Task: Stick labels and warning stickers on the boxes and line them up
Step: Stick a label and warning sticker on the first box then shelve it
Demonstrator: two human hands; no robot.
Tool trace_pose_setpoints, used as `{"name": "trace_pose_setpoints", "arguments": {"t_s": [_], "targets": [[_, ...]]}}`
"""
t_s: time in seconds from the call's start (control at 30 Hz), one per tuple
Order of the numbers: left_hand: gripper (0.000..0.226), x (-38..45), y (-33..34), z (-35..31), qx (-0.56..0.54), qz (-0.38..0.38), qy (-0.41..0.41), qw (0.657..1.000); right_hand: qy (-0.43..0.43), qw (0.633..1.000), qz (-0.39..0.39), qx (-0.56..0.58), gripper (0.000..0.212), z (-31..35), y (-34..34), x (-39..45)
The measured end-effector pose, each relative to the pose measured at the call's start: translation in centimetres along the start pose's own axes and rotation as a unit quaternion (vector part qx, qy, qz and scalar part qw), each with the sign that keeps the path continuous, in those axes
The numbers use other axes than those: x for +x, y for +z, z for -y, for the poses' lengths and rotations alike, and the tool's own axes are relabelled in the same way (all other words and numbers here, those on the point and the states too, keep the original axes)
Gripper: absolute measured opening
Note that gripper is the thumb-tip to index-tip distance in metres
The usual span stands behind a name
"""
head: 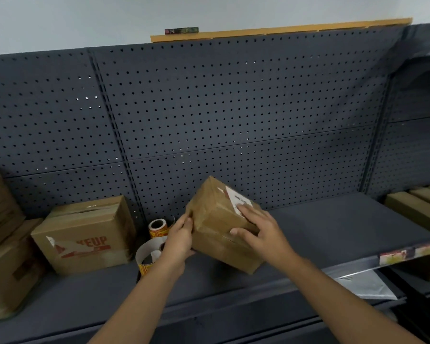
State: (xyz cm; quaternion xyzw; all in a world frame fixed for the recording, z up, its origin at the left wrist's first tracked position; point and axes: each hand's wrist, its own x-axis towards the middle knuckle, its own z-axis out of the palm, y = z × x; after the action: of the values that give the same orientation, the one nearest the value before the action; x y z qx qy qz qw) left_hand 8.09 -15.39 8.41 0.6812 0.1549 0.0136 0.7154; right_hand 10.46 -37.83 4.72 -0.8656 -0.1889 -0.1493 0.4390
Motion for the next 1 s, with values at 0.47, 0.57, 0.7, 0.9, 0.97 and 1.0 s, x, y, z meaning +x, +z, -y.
{"name": "trace_pose_setpoints", "arguments": {"t_s": [0.47, 0.57, 0.7, 0.9, 0.97, 1.0], "targets": [[0.076, -1.0, 0.4, 3.4, 0.122, 0.027, 0.042, 0.991, -0.110, 0.942, 0.104, -0.299, 0.079, 0.6, 3.4, 0.7], [0.071, -0.8, 0.8, 3.7, 0.152, 0.031, 0.078, 0.985, -0.140, 0.930, 0.075, -0.331, 0.076, -0.1, 3.8, 0.5], [0.070, 0.3, 0.7, 4.0, 0.156, 0.017, 0.075, 0.985, -0.135, 0.932, 0.088, -0.325, 0.073, -0.1, 3.6, 0.6], [0.069, 0.1, -0.3, 4.8, 0.102, -0.028, 0.093, 0.990, -0.073, 0.976, 0.098, -0.180, 0.069, 2.7, 2.1, 1.2], [0.059, 0.0, -1.7, 5.2, 0.111, -0.051, 0.137, 0.983, -0.065, 0.986, 0.076, -0.136, 0.055, 3.7, 1.9, 1.6], [0.051, 0.1, -2.5, 5.4, 0.126, -0.062, 0.161, 0.977, -0.062, 0.989, 0.073, -0.116, 0.050, 4.2, 2.0, 1.7]]}}
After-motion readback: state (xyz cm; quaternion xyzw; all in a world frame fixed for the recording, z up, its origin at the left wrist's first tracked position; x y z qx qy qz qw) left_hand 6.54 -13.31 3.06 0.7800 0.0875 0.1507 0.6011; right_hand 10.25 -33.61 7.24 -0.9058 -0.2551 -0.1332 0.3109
